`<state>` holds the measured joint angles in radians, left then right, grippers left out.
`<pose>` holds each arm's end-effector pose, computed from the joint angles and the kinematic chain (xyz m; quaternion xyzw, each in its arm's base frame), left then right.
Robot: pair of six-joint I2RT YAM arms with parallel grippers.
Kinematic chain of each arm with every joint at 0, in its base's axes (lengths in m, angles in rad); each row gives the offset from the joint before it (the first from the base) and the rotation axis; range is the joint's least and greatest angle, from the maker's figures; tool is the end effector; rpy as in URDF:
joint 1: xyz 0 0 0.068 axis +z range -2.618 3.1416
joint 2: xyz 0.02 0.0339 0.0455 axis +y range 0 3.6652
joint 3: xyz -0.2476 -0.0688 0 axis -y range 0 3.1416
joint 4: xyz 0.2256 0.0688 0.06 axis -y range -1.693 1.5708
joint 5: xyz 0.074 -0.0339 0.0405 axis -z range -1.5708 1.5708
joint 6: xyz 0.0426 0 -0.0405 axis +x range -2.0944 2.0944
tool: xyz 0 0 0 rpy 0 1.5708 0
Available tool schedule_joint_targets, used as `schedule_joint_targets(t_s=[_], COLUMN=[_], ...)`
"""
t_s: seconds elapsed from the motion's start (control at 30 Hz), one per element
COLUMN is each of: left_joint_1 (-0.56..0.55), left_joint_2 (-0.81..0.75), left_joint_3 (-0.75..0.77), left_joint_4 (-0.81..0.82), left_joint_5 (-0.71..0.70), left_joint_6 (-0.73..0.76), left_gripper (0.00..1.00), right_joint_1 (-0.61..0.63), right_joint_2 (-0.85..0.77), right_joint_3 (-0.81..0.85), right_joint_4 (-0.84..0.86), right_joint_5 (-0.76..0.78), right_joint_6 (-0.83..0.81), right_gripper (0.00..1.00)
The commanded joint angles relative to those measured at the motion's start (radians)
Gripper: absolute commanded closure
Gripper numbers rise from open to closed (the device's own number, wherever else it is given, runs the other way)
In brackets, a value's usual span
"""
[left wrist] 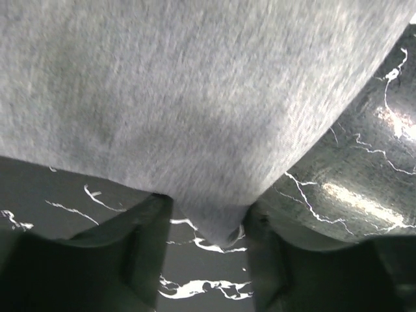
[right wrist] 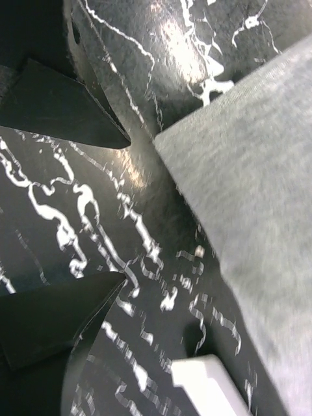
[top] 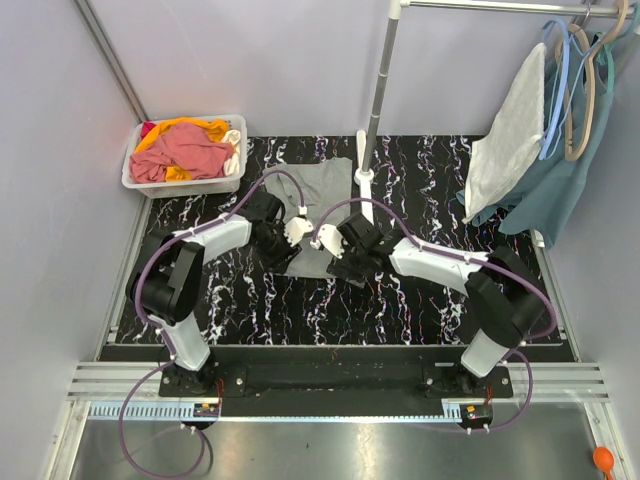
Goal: Fold and stack the t-shirts
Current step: Fold the tshirt
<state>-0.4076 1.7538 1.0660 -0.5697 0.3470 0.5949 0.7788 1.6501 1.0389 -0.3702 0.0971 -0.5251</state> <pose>0.2813 -0.1372 0.1516 0.4911 0.8403 -0.1554 0.1689 0.2332 0.2243 0.1832 -0.5687 0.7683 -0.0094 0.2937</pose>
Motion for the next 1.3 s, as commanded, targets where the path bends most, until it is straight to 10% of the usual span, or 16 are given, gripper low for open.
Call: schedule_joint_targets(t_s=[0.0, 0.63, 0.87, 1.07, 1.27], left_joint_1=[-0.007, -0.033, -0.036, -0.051, -0.094], left_joint_2=[0.038, 0.053, 0.052, 0.001, -0.117], left_joint_3=[0.015, -0.009, -0.035, -0.092, -0.172], left_joint_4=[0.004, 0.004, 0.004, 0.004, -0.028], left_joint_5=[0.044, 0.02, 0.003, -0.039, -0.089], left_joint_6=[-0.006, 0.0, 0.008, -0.018, -0.038], left_gripper=[0.58, 0.65, 0.75, 0.99, 1.0], right_joint_1=[0.016, 0.079, 0.077, 0.108, 0.183], right_joint_2=[0.037, 0.155, 0.208, 0.182, 0.113], right_joint_3=[0.027, 0.089, 0.099, 0.098, 0.081], right_joint_4=[0.036, 0.073, 0.086, 0.031, -0.036], right_joint_5=[-0.057, -0.037, -0.039, -0.073, -0.074], right_joint_6=[0.011, -0.029, -0.041, -0.018, 0.007], right_gripper=[0.16, 0.21, 0.51, 1.0, 1.0])
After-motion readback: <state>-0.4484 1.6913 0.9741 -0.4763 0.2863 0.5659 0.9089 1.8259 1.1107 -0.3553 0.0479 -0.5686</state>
